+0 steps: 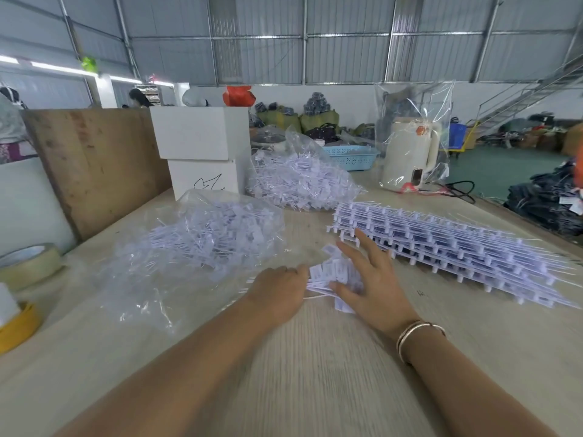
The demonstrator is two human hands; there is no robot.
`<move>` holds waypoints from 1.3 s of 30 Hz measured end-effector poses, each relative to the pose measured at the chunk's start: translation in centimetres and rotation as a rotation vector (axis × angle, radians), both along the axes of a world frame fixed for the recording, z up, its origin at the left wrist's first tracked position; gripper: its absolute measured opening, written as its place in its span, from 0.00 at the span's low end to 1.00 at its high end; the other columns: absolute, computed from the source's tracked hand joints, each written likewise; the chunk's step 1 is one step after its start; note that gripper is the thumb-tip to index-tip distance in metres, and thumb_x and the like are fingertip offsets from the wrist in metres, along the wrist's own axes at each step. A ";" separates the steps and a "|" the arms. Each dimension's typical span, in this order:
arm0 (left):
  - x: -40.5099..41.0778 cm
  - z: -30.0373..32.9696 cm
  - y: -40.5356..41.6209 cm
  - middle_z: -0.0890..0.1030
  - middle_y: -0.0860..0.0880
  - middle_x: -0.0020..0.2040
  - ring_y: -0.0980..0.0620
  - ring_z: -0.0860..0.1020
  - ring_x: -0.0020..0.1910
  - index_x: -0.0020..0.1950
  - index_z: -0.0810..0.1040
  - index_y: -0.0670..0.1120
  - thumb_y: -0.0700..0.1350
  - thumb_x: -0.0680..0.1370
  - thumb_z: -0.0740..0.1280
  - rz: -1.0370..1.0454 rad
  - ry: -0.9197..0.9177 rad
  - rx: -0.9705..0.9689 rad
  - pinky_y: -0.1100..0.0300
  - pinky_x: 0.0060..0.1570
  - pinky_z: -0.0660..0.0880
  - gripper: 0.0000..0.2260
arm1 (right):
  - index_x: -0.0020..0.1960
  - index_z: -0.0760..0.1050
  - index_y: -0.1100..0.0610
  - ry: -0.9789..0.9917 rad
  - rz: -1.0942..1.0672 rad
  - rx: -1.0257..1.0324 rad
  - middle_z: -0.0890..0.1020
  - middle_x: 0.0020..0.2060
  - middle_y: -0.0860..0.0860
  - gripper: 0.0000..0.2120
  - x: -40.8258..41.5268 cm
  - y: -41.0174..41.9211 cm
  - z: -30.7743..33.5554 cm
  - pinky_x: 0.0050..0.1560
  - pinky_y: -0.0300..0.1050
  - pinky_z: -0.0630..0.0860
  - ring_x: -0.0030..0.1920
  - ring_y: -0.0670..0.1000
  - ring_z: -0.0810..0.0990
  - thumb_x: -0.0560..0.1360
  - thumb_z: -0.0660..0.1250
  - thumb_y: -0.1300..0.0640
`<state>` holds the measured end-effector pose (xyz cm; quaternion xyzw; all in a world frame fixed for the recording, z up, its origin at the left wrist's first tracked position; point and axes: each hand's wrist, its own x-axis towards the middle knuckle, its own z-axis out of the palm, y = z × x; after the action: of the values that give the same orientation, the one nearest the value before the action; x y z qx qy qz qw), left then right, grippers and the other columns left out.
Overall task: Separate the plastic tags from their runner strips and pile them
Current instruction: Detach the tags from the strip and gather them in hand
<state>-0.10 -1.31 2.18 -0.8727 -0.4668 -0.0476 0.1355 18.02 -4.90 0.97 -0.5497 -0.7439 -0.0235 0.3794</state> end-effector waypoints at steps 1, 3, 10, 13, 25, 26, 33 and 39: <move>-0.3 0.0 0.1 0.78 0.41 0.55 0.42 0.76 0.52 0.59 0.67 0.42 0.39 0.79 0.56 -0.007 -0.013 -0.023 0.55 0.43 0.65 0.10 | 0.72 0.62 0.47 -0.009 0.001 -0.004 0.51 0.72 0.42 0.32 0.0 0.0 0.0 0.70 0.65 0.54 0.74 0.52 0.55 0.71 0.69 0.47; -1.0 0.1 0.2 0.77 0.42 0.55 0.42 0.76 0.51 0.59 0.66 0.42 0.41 0.80 0.56 -0.045 -0.073 -0.135 0.55 0.44 0.66 0.08 | 0.72 0.61 0.46 -0.014 0.005 -0.014 0.50 0.71 0.41 0.31 0.1 0.1 -0.2 0.71 0.64 0.51 0.74 0.51 0.54 0.72 0.68 0.46; -3.9 0.4 -0.7 0.70 0.54 0.50 0.54 0.69 0.51 0.55 0.67 0.50 0.65 0.75 0.59 -0.082 -0.192 -0.455 0.60 0.47 0.68 0.21 | 0.73 0.56 0.41 -0.101 0.049 -0.294 0.56 0.74 0.42 0.29 -0.9 0.4 -0.9 0.73 0.57 0.37 0.73 0.46 0.55 0.75 0.59 0.38; -3.2 0.6 -0.9 0.71 0.49 0.52 0.51 0.69 0.49 0.52 0.65 0.48 0.61 0.77 0.60 -0.046 -0.096 -0.375 0.58 0.45 0.66 0.17 | 0.73 0.58 0.44 -0.052 0.017 -0.283 0.60 0.72 0.43 0.26 -0.9 0.5 -0.7 0.74 0.56 0.45 0.72 0.47 0.60 0.77 0.57 0.41; -9.7 0.2 3.2 0.72 0.39 0.68 0.42 0.72 0.65 0.70 0.63 0.45 0.48 0.83 0.48 0.419 -0.201 -0.192 0.50 0.63 0.67 0.17 | 0.70 0.66 0.50 0.158 -0.009 -0.172 0.63 0.70 0.46 0.21 -0.4 0.5 -0.4 0.68 0.57 0.63 0.70 0.48 0.64 0.79 0.58 0.48; -10.7 0.1 3.4 0.69 0.39 0.70 0.41 0.69 0.67 0.73 0.61 0.45 0.48 0.83 0.47 0.475 -0.227 -0.229 0.49 0.65 0.65 0.19 | 0.70 0.66 0.50 0.152 -0.005 -0.174 0.63 0.71 0.46 0.21 -0.6 0.5 -0.4 0.69 0.56 0.62 0.71 0.47 0.62 0.79 0.57 0.48; -10.9 1.1 4.0 0.71 0.38 0.67 0.40 0.71 0.64 0.71 0.59 0.40 0.39 0.80 0.52 0.662 -0.239 -0.257 0.50 0.62 0.69 0.18 | 0.70 0.67 0.50 0.172 0.001 -0.196 0.63 0.70 0.46 0.20 -0.6 0.7 -0.5 0.70 0.55 0.61 0.71 0.45 0.60 0.79 0.57 0.48; -7.2 0.0 0.3 0.77 0.44 0.59 0.43 0.75 0.58 0.64 0.64 0.44 0.41 0.79 0.53 0.551 -0.157 -0.154 0.56 0.46 0.66 0.13 | 0.69 0.68 0.51 0.161 0.015 -0.196 0.64 0.70 0.46 0.19 -0.8 0.7 -0.6 0.69 0.50 0.63 0.70 0.45 0.62 0.79 0.58 0.49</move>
<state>-7.31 -1.00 2.17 -0.7146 -0.6972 -0.0408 0.0400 17.25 -4.22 0.39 -0.5787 -0.7137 0.0962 0.3826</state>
